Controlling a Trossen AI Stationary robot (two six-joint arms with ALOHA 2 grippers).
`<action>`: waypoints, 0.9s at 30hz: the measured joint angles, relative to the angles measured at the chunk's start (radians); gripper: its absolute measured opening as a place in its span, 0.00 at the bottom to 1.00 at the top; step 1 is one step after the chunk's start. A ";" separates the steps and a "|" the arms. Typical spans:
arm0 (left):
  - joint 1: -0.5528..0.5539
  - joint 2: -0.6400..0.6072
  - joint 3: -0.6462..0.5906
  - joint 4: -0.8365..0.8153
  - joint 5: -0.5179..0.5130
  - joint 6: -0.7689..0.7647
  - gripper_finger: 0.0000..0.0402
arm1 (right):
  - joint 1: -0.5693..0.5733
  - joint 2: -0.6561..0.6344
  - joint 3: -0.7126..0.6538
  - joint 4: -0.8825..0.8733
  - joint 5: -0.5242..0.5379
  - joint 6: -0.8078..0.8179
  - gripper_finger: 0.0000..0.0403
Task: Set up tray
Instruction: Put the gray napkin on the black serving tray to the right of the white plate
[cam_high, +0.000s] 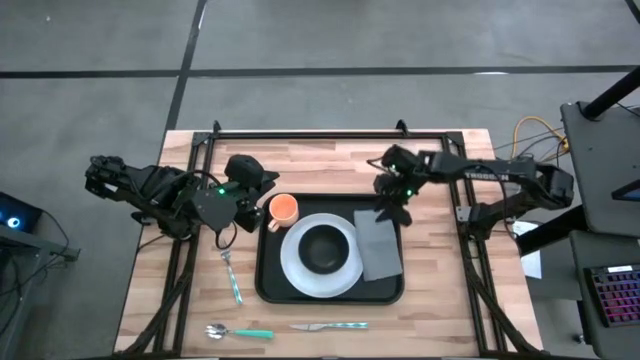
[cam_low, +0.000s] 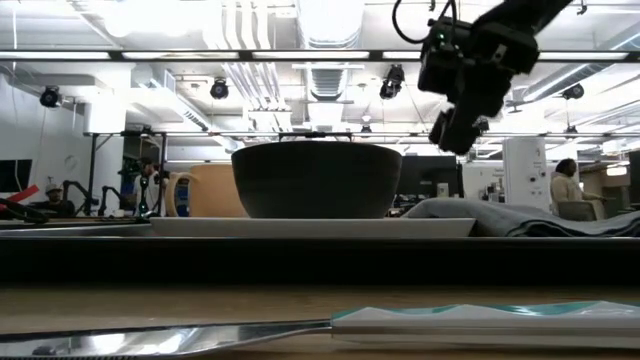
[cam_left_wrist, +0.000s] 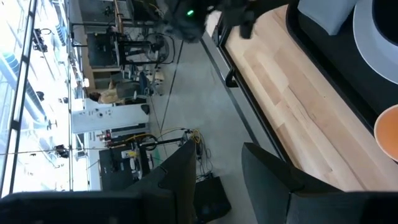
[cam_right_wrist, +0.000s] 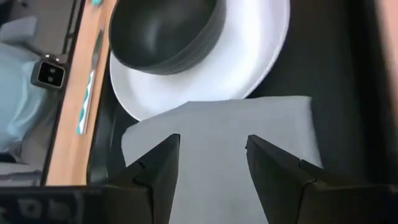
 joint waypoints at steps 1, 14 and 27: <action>0.001 0.000 0.000 0.000 0.000 0.000 0.27 | 0.018 0.000 -0.029 0.047 0.000 0.030 0.44; 0.001 0.000 0.000 0.000 0.000 -0.005 0.27 | 0.256 0.010 -0.217 0.464 0.090 0.313 0.41; 0.000 0.000 0.000 0.000 0.000 -0.008 0.27 | 0.411 0.033 -0.230 0.528 0.307 0.383 0.06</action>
